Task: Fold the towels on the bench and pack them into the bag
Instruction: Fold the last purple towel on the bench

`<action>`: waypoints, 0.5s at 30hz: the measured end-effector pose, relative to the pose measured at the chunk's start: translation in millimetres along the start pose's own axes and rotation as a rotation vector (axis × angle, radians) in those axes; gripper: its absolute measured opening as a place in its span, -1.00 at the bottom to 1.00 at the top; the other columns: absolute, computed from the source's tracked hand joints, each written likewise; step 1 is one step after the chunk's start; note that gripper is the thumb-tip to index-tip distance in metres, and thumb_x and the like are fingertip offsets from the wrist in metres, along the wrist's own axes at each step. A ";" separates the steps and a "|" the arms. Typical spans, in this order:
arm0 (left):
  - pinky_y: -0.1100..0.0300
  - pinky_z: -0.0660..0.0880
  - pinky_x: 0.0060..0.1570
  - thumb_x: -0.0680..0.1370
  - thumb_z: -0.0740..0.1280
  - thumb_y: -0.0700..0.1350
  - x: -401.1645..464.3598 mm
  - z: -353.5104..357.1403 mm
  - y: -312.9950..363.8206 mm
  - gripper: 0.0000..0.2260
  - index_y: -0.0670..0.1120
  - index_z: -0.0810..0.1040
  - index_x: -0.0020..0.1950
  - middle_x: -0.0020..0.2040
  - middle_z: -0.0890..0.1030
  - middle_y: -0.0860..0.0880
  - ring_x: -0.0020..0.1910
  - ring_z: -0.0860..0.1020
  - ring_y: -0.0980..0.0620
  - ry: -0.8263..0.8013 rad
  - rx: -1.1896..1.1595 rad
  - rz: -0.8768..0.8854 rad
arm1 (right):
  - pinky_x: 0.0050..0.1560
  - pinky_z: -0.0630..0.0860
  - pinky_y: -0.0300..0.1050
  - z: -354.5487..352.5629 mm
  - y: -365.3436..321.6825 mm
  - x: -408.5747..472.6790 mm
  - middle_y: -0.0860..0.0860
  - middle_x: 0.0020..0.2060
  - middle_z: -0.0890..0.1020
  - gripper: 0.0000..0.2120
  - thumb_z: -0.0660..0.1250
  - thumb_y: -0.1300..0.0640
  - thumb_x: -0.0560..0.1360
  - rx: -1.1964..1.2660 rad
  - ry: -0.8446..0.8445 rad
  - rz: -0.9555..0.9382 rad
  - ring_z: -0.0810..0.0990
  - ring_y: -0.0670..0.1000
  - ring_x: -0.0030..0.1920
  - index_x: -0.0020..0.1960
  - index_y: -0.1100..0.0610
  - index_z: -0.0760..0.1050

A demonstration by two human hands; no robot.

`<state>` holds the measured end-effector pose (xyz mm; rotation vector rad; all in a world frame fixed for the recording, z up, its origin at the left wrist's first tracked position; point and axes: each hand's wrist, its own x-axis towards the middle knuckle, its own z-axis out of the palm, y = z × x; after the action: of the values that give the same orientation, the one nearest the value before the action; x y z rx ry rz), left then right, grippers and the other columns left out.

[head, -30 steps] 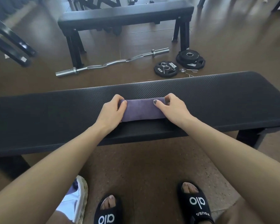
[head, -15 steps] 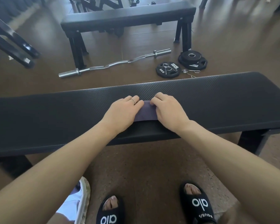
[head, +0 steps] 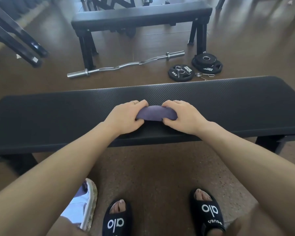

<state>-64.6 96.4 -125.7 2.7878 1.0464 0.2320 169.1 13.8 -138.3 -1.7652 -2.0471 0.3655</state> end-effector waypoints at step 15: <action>0.28 0.60 -0.17 0.64 0.34 -0.14 -169.6 -57.8 -35.5 -0.81 -0.22 0.57 0.19 -0.01 0.62 -0.12 -0.10 0.64 0.02 0.045 -0.984 -0.695 | -0.26 0.59 -0.05 35.9 -130.5 -31.1 0.01 -0.30 0.65 -0.73 0.57 0.04 0.38 0.646 -0.312 0.198 0.61 -0.04 -0.37 -0.10 0.14 0.55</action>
<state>-224.9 15.7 -91.6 1.4795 1.3421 0.5289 41.5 -35.7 -115.1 -1.5555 -1.6545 1.2692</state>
